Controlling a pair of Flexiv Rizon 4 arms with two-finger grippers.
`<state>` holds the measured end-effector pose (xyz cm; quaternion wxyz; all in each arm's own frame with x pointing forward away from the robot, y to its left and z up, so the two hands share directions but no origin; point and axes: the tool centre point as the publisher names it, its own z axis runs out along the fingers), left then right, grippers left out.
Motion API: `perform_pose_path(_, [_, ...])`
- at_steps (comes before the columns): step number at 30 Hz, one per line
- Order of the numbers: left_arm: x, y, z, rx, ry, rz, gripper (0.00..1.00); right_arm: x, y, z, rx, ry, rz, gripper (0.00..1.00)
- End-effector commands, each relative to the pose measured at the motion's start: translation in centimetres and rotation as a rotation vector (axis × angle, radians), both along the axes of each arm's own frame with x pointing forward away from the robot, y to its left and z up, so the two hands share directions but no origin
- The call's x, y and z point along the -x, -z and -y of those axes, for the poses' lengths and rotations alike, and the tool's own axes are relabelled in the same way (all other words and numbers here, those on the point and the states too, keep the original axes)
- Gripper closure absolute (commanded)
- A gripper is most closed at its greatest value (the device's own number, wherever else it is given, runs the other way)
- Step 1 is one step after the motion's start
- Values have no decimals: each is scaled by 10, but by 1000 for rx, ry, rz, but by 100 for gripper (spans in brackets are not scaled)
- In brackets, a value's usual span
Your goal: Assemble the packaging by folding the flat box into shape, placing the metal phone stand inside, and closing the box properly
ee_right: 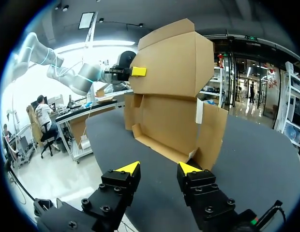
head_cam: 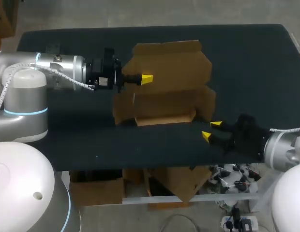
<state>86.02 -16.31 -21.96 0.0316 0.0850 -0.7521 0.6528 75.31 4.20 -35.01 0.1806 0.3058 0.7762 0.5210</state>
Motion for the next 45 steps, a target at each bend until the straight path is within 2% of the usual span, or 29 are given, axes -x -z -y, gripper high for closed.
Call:
perform_pose_path(1, [0,3,1,1,1,-1,100,10,-1,8,-12,30,19,47])
perform_pose_path(17, [0,3,1,1,1,-1,100,22,-2,31,-15,55,1,44])
perform_pose_path(29, [0,3,1,1,1,-1,100,15,0,49,-26,19,-23,42])
perform_pose_path(33, [0,3,1,1,1,-1,100,13,0,51,-22,7,-27,38])
perform_pose_path(40, [0,3,1,1,1,-1,100,13,-1,52,-13,0,-31,39])
perform_pose_path(45, [0,3,1,1,1,-1,100,14,-2,53,-8,0,-30,31])
